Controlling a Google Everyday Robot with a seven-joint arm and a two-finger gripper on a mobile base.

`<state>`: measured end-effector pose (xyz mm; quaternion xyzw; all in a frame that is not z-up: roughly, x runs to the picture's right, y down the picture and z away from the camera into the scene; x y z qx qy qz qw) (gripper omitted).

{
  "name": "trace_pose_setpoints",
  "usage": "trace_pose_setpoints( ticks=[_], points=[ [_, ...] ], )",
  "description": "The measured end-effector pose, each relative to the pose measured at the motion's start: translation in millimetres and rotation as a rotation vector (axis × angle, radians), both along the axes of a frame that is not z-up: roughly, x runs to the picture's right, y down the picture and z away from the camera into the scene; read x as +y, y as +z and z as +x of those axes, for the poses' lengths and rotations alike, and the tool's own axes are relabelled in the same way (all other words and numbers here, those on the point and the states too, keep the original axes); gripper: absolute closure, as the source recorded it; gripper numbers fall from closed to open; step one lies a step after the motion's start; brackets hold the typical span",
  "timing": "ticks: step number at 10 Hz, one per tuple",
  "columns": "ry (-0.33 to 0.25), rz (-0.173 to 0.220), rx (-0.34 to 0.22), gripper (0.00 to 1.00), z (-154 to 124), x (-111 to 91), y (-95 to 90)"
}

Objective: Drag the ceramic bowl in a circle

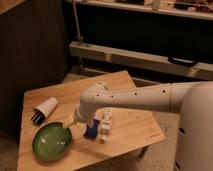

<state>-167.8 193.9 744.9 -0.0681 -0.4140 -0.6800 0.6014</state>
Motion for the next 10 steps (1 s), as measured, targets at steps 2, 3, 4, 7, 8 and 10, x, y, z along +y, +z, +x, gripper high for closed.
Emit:
trace_pose_setpoints(
  ticks=[2, 3, 4, 7, 8, 10],
  points=[
    [-0.034, -0.016, -0.021, 0.2, -16.0, 16.4, 6.0],
    [-0.043, -0.025, -0.026, 0.2, -21.3, 26.0, 11.3],
    [-0.048, -0.033, -0.032, 0.2, -26.7, 32.5, 15.2],
    [-0.061, -0.052, -0.046, 0.25, -38.7, 44.0, 20.5],
    [-0.063, -0.057, -0.049, 0.32, -41.4, 46.8, 21.8],
    [-0.073, -0.069, -0.054, 0.51, -47.3, 53.1, 24.3]
  ],
)
